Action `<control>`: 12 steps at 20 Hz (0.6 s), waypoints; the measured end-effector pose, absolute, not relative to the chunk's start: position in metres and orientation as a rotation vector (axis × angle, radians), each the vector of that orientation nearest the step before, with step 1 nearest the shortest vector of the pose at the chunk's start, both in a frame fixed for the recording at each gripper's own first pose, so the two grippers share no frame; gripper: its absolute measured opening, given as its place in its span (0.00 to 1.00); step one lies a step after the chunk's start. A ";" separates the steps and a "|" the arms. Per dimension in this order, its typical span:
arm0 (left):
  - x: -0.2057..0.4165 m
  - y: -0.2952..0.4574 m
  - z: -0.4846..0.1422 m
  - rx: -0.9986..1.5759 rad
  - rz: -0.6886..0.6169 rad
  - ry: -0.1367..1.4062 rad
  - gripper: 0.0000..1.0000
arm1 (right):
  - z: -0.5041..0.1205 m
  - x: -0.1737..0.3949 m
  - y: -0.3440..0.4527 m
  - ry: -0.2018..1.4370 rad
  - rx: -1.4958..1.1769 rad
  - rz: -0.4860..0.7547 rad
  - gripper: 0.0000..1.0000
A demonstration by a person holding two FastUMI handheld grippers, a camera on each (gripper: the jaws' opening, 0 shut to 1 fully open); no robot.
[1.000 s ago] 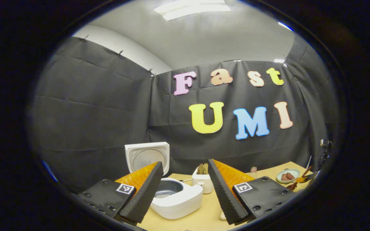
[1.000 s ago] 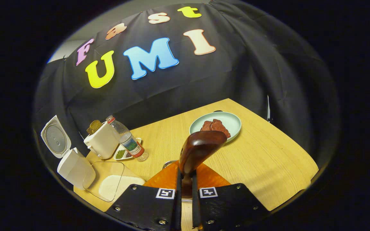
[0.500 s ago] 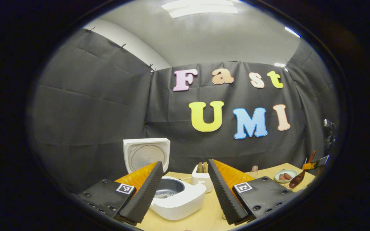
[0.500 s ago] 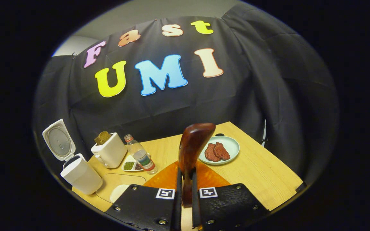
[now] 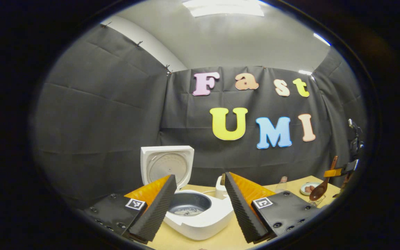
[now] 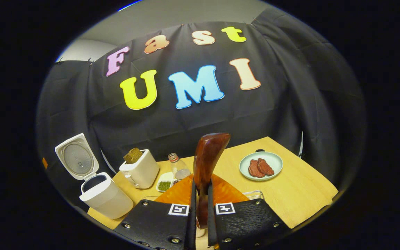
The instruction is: Close the left gripper, press the button to open the rice cooker; take a wooden spoon from the chopstick holder with the right hand, scoop a spoonful of rice and pour it into the rice cooker, then put the wooden spoon back into the chopstick holder.
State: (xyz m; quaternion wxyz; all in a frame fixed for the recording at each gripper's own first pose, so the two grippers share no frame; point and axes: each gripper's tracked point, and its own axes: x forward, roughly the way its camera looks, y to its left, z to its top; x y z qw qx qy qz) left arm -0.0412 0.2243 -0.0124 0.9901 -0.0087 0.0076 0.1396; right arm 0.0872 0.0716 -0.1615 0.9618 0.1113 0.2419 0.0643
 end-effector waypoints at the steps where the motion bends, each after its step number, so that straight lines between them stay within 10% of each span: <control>1: -0.042 0.232 -0.014 -0.018 0.284 0.017 0.96 | -0.165 0.088 0.075 0.489 0.208 0.110 0.14; 12: -0.063 0.296 -0.039 0.009 0.326 0.073 0.97 | -0.218 0.095 0.146 0.526 0.168 0.129 0.05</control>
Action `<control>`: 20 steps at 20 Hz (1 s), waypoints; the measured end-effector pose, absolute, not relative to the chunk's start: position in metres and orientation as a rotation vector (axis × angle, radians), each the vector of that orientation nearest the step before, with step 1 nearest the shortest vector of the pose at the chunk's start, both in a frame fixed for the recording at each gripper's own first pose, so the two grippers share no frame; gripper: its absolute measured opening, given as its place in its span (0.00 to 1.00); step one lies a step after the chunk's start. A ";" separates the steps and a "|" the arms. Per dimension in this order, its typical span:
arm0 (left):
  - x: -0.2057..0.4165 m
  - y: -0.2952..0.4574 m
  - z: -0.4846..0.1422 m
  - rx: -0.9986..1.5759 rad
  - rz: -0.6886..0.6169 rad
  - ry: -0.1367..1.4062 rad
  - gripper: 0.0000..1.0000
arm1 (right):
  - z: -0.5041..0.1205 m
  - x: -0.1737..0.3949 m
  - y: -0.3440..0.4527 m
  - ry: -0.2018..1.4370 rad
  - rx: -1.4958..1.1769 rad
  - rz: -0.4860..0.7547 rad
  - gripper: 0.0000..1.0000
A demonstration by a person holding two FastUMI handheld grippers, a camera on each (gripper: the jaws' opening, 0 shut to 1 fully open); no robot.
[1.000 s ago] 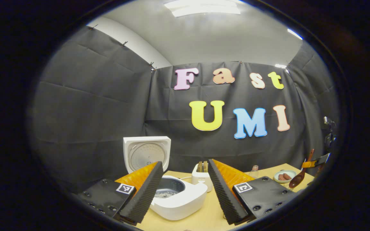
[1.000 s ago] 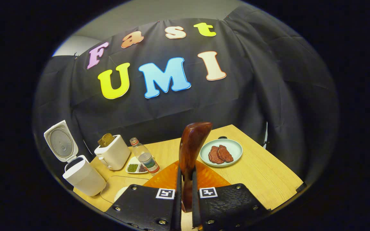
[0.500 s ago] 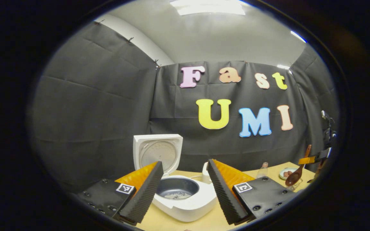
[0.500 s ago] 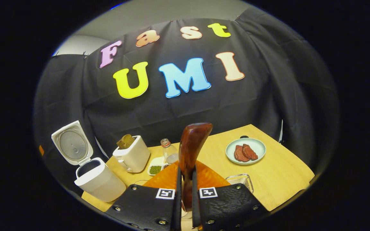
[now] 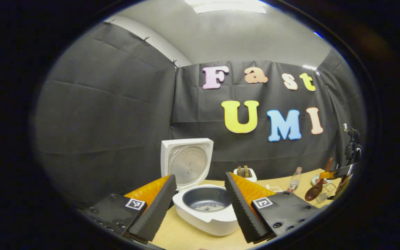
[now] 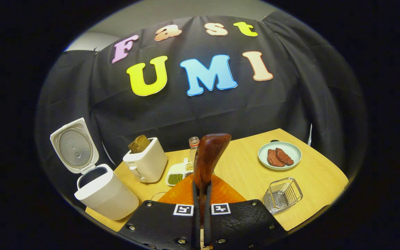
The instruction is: Close the left gripper, press the button to open the rice cooker; take a wooden spoon from the chopstick holder with the right hand, scoop a spoonful of rice and pour it into the rice cooker, then put the wooden spoon back into the chopstick holder.
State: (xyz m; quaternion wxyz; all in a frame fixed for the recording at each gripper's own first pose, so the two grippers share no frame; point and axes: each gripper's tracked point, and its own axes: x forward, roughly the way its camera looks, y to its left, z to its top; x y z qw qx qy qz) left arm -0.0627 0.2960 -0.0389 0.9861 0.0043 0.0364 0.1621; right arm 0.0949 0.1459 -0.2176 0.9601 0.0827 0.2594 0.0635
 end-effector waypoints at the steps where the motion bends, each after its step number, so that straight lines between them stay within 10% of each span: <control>1: -0.065 0.301 -0.040 0.010 0.330 0.078 0.97 | -0.225 0.095 0.150 0.526 0.153 0.123 0.05; 20: -0.078 0.316 -0.045 0.053 0.326 0.108 0.96 | -0.292 0.069 0.223 0.622 0.257 0.175 0.05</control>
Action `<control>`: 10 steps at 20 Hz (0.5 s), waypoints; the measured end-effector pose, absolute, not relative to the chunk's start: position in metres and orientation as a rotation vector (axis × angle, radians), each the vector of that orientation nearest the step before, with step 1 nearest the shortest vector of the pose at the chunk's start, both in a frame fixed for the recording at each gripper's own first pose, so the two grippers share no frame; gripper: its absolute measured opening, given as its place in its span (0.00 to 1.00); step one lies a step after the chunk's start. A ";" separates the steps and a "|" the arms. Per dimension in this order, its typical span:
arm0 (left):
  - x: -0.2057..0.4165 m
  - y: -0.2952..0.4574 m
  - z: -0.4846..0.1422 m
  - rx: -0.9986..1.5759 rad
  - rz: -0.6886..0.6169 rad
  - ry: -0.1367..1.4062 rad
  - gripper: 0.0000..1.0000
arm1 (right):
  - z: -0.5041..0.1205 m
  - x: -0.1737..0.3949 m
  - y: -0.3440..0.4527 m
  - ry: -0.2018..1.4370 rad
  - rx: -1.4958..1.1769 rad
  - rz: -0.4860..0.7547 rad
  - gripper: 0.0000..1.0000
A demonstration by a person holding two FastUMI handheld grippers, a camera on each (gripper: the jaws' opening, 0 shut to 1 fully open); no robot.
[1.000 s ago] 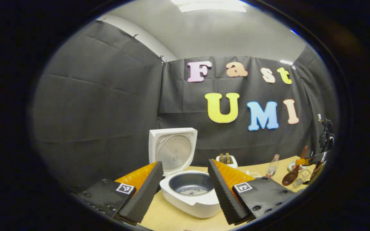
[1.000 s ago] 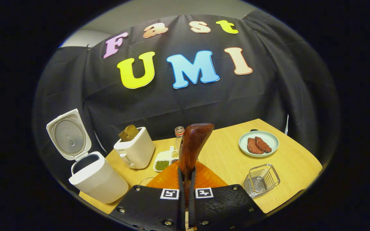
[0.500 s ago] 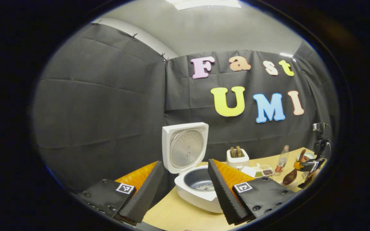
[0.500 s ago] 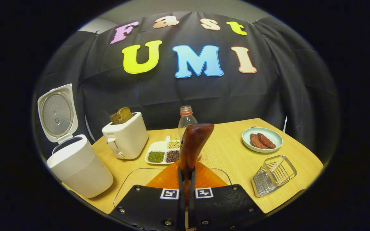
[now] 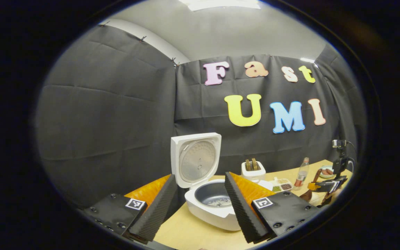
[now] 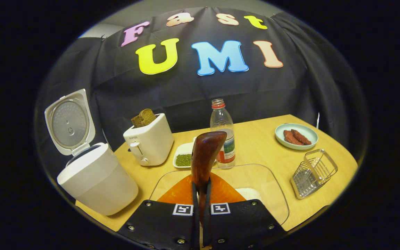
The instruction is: Close the left gripper, press the button to open the rice cooker; take a wooden spoon from the chopstick holder with the right hand, scoop a spoonful of rice and pour it into the rice cooker, then put the wooden spoon back into the chopstick holder.
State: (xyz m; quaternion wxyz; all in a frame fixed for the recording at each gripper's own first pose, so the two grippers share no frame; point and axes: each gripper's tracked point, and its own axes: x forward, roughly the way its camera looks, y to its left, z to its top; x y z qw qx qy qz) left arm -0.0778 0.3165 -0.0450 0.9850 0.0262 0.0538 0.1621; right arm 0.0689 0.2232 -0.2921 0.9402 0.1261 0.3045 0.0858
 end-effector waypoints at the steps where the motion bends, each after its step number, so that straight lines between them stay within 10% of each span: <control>1: -0.078 0.314 -0.043 0.053 0.323 0.106 0.96 | -0.293 0.068 0.222 0.640 0.322 0.167 0.05; 10: -0.081 0.305 -0.031 0.099 0.312 0.112 0.97 | -0.302 0.074 0.166 0.724 0.886 -0.012 0.04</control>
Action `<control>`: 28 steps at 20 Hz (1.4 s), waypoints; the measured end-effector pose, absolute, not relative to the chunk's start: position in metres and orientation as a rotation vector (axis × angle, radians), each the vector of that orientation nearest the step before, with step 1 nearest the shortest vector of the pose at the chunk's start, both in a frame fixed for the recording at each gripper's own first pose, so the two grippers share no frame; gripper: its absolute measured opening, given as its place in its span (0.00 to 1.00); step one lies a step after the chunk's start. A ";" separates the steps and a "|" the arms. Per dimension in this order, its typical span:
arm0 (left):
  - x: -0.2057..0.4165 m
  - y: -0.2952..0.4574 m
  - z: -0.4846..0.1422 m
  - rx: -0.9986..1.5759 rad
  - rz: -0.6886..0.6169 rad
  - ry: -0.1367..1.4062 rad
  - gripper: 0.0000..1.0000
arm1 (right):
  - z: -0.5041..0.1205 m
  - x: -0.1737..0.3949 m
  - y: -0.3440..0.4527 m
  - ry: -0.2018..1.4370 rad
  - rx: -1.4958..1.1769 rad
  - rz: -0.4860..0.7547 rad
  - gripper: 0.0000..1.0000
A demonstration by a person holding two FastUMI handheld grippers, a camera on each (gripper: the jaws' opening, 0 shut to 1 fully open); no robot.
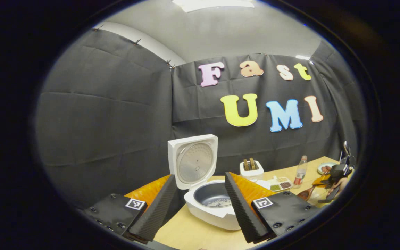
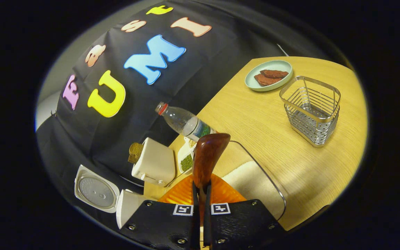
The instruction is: Close the left gripper, press the button to open the rice cooker; take a wooden spoon from the chopstick holder with the right hand, scoop a spoonful of rice and pour it into the rice cooker, then put the wooden spoon back into the chopstick holder.
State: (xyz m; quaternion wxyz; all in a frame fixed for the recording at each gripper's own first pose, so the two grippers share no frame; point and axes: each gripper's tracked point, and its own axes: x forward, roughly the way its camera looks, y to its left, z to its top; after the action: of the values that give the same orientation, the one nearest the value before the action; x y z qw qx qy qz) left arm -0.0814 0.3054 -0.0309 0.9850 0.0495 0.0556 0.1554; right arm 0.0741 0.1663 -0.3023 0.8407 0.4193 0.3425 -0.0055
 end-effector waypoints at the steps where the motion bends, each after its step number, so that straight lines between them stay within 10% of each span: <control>1: -0.081 0.304 -0.029 0.104 0.309 0.110 0.99 | -0.297 0.077 0.164 0.719 0.922 -0.016 0.04; 28: -0.152 0.406 -0.046 0.035 0.534 0.102 0.99 | -0.132 0.104 0.423 0.742 1.043 0.511 0.04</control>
State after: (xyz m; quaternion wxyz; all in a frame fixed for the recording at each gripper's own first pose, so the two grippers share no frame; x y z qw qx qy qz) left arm -0.1525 0.4058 -0.0458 0.9631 0.0173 0.0502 0.2639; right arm 0.1037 0.4231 -0.1319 0.7718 0.4810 0.3424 0.2360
